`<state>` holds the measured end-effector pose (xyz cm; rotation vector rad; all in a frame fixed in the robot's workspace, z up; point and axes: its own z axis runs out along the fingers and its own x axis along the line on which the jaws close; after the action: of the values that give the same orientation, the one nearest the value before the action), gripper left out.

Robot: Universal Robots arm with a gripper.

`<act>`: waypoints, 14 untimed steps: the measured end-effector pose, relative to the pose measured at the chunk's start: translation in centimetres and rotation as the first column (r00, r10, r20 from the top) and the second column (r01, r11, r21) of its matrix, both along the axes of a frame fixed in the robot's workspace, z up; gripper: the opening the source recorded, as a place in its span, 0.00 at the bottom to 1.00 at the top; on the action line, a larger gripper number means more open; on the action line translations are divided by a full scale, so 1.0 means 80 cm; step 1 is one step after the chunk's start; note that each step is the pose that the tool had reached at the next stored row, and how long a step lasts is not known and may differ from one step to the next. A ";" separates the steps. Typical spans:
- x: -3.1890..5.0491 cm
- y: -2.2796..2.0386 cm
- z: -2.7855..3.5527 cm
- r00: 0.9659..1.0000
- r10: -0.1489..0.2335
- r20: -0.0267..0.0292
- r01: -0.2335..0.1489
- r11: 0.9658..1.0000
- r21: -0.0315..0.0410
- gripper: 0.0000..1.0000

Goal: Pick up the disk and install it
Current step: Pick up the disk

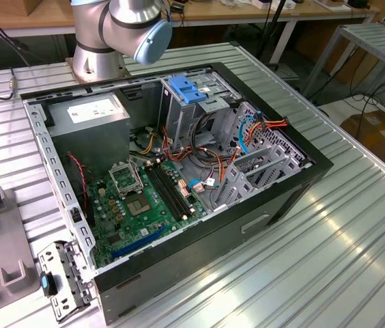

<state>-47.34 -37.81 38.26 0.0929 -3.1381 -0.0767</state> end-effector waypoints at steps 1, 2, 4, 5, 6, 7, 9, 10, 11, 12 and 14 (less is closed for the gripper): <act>0.000 0.0000 0.0000 0.999 0.034 0.000 -0.034 0.999 0.000 0.11; 0.000 0.0000 0.0000 0.996 0.094 0.000 -0.094 0.996 0.000 0.11; 0.000 0.0000 0.0000 0.989 0.148 0.000 -0.148 0.989 0.000 0.11; 0.000 0.0000 0.0000 0.987 0.161 0.000 -0.161 0.987 0.000 0.11; 0.000 0.0000 0.0000 0.983 0.183 0.000 -0.183 0.983 0.000 0.11; 0.000 0.0000 0.0000 0.980 0.197 0.000 -0.197 0.980 0.000 0.11; 0.000 0.0000 0.0000 0.971 0.238 0.000 -0.238 0.971 0.000 0.11; 0.000 0.0000 0.0000 0.967 0.255 0.000 -0.255 0.967 0.000 0.11; 0.000 0.0000 0.0000 0.962 0.271 0.000 -0.271 0.962 0.000 0.11; 0.000 0.0000 -0.0001 0.956 0.294 0.000 -0.294 0.956 0.000 0.11; 0.000 0.0000 0.0000 0.937 0.348 0.000 -0.348 0.937 0.000 0.11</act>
<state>-47.34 -37.81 38.26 0.6451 -3.0637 -0.0748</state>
